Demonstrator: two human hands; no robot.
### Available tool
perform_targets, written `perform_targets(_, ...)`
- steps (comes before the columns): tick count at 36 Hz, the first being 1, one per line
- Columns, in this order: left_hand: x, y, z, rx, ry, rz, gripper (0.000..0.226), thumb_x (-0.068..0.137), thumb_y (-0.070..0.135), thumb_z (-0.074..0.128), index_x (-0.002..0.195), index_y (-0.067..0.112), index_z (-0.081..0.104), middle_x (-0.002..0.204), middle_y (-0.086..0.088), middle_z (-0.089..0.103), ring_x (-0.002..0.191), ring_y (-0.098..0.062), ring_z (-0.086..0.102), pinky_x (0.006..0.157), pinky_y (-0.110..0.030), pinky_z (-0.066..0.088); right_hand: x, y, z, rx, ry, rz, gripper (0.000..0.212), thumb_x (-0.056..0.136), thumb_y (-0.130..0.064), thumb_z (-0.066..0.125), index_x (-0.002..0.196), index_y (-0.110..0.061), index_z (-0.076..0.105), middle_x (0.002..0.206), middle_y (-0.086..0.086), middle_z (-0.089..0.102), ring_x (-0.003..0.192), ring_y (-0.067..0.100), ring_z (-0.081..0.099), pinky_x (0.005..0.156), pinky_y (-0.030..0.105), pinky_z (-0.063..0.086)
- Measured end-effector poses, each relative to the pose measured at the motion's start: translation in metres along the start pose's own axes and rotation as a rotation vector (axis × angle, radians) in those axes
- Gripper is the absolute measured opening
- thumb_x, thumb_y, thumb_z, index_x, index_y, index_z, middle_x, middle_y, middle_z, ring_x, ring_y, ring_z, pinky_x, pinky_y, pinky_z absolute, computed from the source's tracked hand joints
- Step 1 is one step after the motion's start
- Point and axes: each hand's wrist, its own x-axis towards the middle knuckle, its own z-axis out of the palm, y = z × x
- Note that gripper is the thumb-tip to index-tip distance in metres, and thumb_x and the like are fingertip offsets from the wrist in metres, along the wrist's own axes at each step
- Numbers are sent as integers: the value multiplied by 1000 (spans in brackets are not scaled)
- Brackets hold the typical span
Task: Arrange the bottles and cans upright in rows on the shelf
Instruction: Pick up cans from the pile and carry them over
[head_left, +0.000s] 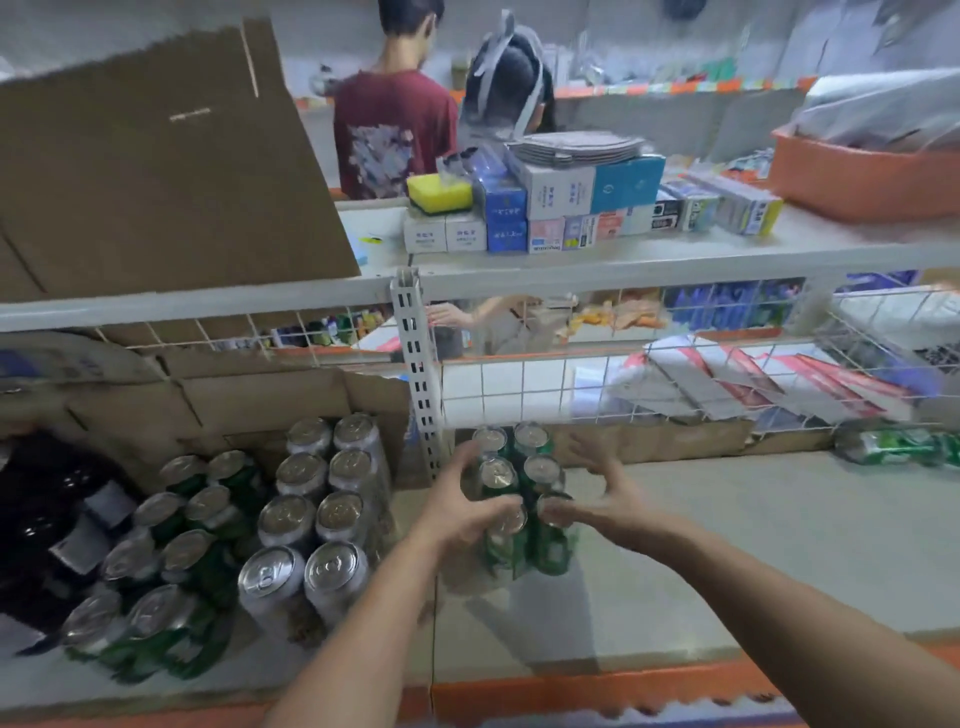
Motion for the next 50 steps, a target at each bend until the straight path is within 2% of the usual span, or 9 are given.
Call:
perform_targets(5,8,36,18,57,-64,99,96,74,22,91,153,26,36,144,6,43,128,-8,44,104,-24,37,-8,-5,-32,30,60,-65,101,68,-45,92,153,-35,36,152,-11,43,141,9,38,115,32,35)
perform_targets(11,19,64,70,43,-111,156,85,74,40,85,146,46,39,144,11,45,129,-12,44,110,-40,44,-26,18,-86,19,113,-26,98,68,-60,87,150,-47,33,155,-15,39,144,7,34,119,34,31)
perform_targets(21,48,110,204,142,-256,168,84,80,34,84,151,29,40,153,7,45,141,-9,41,101,-21,31,-63,93,-208,-18,281,124,102,59,-81,80,147,-55,35,153,-14,43,141,9,40,119,39,35)
perform_targets(28,84,135,329,208,-329,126,78,83,36,80,151,33,41,149,9,51,132,-10,50,97,-18,37,-79,162,-317,8,375,224,96,71,-57,86,152,-34,41,154,-9,46,136,7,42,111,29,34)
perform_targets(32,101,153,408,207,-361,58,71,90,38,74,150,38,36,136,7,50,113,-17,56,93,-33,53,-81,207,-379,25,395,267,87,79,-51,83,153,-31,41,154,-9,44,137,7,40,108,27,32)
perform_targets(34,111,160,441,205,-347,54,70,89,31,76,149,32,40,143,10,40,125,-19,49,99,-40,52,-81,228,-404,31,392,287,84,81,-50,82,152,-33,41,153,-10,44,139,9,40,107,28,33)
perform_targets(36,124,162,468,194,-335,100,58,86,27,80,136,37,53,148,12,43,126,-13,49,104,-38,50,-78,248,-426,19,382,312,79,83,-44,82,151,-32,43,150,-10,46,136,10,42,105,28,33)
perform_targets(39,142,162,497,207,-329,68,38,79,38,80,106,53,59,121,23,64,115,-9,62,99,-43,55,-70,276,-453,11,384,361,76,82,-41,83,147,-36,45,152,-4,48,138,19,45,105,30,38)
perform_targets(50,168,161,550,289,-291,-25,65,85,24,81,142,20,50,133,6,54,118,-10,52,91,-24,40,-25,327,-501,-80,306,415,88,75,-37,86,152,-33,42,149,-3,50,139,21,46,111,36,41)
